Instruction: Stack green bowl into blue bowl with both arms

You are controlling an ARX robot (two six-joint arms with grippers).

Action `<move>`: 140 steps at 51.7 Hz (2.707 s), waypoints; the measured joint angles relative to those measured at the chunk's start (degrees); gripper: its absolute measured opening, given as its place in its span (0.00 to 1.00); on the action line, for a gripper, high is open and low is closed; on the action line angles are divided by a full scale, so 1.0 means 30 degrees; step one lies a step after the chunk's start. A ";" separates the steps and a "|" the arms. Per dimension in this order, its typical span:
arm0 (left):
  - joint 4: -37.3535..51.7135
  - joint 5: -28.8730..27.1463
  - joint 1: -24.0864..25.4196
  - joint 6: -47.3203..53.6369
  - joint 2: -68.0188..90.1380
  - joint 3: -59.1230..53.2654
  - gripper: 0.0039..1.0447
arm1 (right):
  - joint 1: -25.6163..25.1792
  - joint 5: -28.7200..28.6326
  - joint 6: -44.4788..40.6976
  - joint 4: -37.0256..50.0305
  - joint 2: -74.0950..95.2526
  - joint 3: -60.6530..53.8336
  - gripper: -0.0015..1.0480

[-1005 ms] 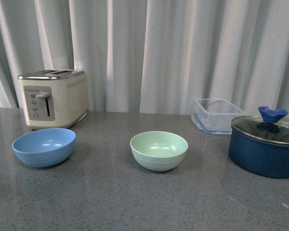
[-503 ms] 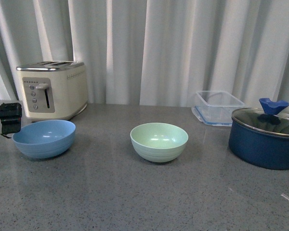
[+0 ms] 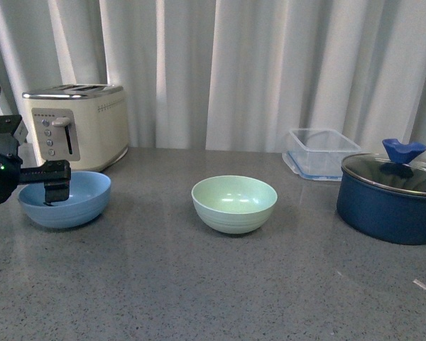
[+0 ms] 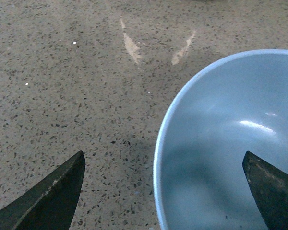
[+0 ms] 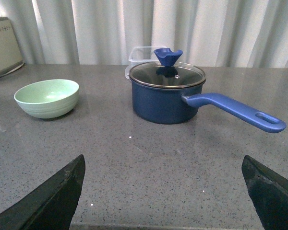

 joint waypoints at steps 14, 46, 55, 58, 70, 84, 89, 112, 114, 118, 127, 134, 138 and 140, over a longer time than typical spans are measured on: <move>-0.0393 -0.0860 0.0197 -0.0736 0.0022 0.0000 0.54 | 0.0000 -0.0007 0.0000 0.0000 0.0000 0.0000 0.90; -0.0882 -0.0758 0.0066 -0.3016 -0.0750 -0.0306 0.03 | 0.0000 -0.0007 0.0000 0.0000 0.0000 0.0000 0.90; -0.1464 -0.0838 -0.0510 -0.3570 -0.1042 0.0255 0.03 | 0.0000 0.0000 0.0000 0.0000 0.0000 0.0000 0.90; -0.1603 -0.0699 -0.0787 -0.3723 -0.1100 0.0539 0.03 | 0.0000 0.0000 0.0000 0.0000 0.0000 0.0000 0.90; -0.2244 -0.0714 -0.2288 -0.4087 -0.1231 0.1676 0.03 | 0.0000 0.0000 0.0000 0.0000 0.0000 0.0000 0.90; -0.2805 -0.1122 -0.3985 -0.4364 -0.0466 0.2492 0.03 | 0.0000 0.0000 0.0000 0.0000 0.0000 0.0000 0.90; -0.2849 -0.1377 -0.4269 -0.4364 -0.0058 0.2492 0.03 | 0.0000 0.0000 0.0000 0.0000 0.0000 0.0000 0.90; -0.2586 -0.1596 -0.4524 -0.4415 0.1078 0.2725 0.03 | 0.0000 -0.0007 0.0000 0.0000 0.0000 0.0000 0.90; -0.2586 -0.1596 -0.4546 -0.4422 0.1107 0.2790 0.03 | 0.0000 0.0000 0.0000 0.0000 0.0000 0.0000 0.90; -0.2557 -0.1603 -0.4612 -0.4422 0.1180 0.2871 0.03 | 0.0000 0.0000 0.0000 0.0000 0.0000 0.0000 0.90; -0.2557 -0.1610 -0.4736 -0.4422 0.1362 0.3126 0.03 | 0.0000 0.0000 0.0000 0.0000 0.0000 0.0000 0.90; -0.2557 -0.1683 -0.4772 -0.4422 0.1377 0.3126 0.03 | 0.0000 -0.0007 0.0000 0.0000 0.0000 0.0000 0.90; -0.2499 -0.1632 -0.4772 -0.4415 0.1377 0.3126 0.03 | 0.0000 -0.0007 0.0000 0.0000 0.0000 0.0000 0.90; -0.2463 -0.1603 -0.4765 -0.4415 0.1370 0.3126 0.08 | 0.0000 0.0000 0.0000 0.0000 0.0000 0.0000 0.90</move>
